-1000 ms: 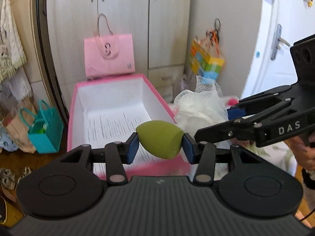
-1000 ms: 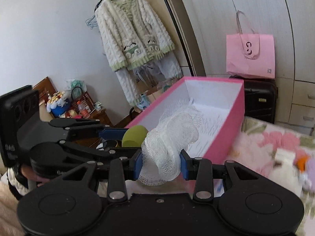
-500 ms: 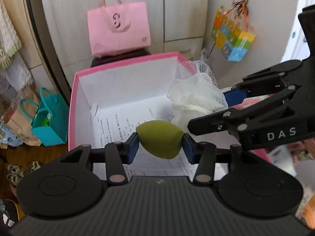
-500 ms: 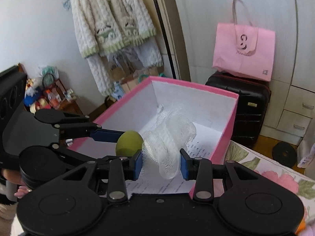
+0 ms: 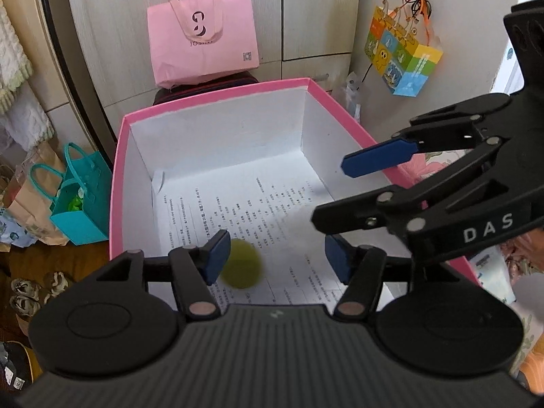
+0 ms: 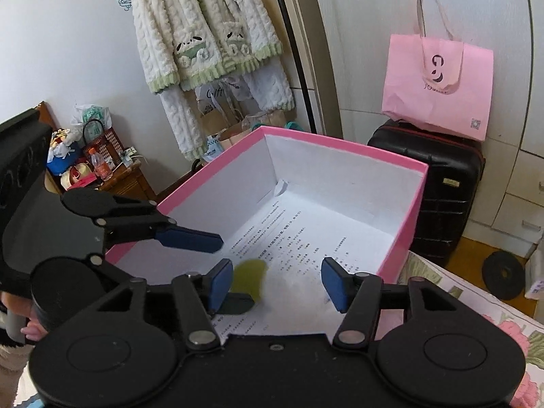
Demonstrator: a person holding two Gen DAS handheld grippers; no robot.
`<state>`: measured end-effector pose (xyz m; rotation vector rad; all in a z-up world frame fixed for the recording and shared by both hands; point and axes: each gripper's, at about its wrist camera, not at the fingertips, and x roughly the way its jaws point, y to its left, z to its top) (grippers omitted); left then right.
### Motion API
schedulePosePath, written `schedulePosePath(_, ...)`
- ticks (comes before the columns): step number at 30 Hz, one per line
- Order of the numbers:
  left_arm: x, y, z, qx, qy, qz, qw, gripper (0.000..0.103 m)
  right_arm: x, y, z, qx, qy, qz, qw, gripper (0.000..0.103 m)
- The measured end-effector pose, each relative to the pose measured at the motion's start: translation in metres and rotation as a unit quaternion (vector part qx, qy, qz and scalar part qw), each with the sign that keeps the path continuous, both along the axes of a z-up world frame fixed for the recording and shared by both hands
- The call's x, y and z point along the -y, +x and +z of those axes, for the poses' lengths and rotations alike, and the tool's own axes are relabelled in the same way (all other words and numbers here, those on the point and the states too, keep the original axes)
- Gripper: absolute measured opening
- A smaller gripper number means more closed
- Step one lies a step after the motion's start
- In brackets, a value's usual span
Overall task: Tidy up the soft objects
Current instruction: 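Carry the sponge and mesh puff into the pink box and open both tools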
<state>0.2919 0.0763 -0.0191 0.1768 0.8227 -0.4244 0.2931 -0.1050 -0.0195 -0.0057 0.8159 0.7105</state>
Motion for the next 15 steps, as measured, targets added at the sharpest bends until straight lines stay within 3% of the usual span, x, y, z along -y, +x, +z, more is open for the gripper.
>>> schedulePosePath(15, 0.001, -0.079, 0.044, 0.042, 0.016, -0.021, 0.9988, 0.069, 0.025, -0.078, 0.046, 0.056, -0.008, -0.018, 0.998, 0.063)
